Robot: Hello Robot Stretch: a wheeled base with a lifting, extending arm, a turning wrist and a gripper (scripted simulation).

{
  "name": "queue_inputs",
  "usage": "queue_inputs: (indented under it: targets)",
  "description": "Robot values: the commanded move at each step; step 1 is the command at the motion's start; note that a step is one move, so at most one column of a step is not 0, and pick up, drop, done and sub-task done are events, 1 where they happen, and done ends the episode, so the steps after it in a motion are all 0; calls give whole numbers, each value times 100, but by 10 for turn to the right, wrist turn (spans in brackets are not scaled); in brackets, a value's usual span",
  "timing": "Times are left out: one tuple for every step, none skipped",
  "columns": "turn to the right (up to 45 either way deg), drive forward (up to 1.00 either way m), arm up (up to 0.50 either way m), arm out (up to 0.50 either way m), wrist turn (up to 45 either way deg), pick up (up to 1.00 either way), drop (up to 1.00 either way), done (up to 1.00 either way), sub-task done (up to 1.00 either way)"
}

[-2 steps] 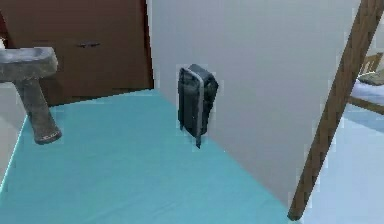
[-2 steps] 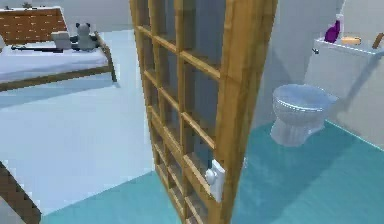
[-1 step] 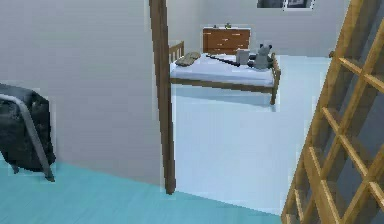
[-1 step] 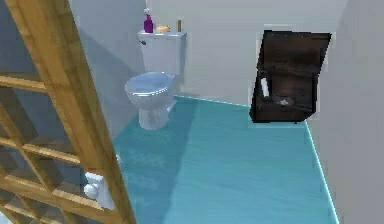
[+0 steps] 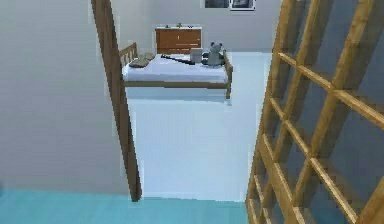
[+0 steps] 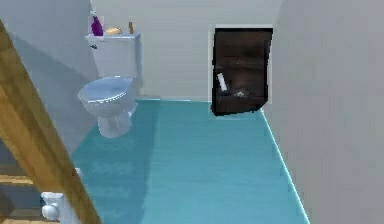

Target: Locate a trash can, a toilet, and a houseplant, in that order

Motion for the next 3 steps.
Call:
queue_inputs:
  targets:
    - [0,100,0,0,0,0,0,0,0]
    - [60,0,0,0,0,0,0,0,0]
    - [0,45,0,0,0,0,0,0,0]
